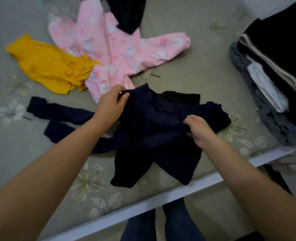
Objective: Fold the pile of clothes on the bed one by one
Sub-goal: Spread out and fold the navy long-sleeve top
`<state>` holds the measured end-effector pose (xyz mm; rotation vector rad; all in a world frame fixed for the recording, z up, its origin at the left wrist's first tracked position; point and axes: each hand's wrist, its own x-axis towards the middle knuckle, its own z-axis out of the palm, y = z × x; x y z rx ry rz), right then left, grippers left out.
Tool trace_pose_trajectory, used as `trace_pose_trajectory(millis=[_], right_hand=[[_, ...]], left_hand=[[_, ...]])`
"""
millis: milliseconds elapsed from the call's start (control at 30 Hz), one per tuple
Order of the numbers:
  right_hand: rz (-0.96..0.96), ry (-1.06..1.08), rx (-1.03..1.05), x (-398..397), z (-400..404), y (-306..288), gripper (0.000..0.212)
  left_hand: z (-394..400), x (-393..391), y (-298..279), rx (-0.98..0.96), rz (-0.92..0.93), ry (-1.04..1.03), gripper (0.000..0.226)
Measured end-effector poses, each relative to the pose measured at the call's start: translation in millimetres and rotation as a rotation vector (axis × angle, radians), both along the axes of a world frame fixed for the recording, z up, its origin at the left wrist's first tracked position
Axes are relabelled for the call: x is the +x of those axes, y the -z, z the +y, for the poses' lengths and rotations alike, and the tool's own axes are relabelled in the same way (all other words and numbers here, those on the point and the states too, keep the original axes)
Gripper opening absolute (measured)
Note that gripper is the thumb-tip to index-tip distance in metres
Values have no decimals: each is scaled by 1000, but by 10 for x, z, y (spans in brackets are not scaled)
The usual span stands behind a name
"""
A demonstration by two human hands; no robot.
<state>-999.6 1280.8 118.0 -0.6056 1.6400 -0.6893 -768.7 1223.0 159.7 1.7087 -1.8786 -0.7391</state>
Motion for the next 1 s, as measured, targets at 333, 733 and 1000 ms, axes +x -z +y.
trace_pose_trajectory(millis=[333,733,1000], right_hand=[[662,-662,-654,-229,-888,-2293,16],[908,-414,-1287,97,-841,-4546,20],[1132,-130,-1488,851,-464,-5091,17]], left_hand=[[-324,-42,-2170,-442,-202,-228,22],[84,554,-4181,-824,-213,-481,26],[680,1175,-4563,-1083,-250,-584,24]])
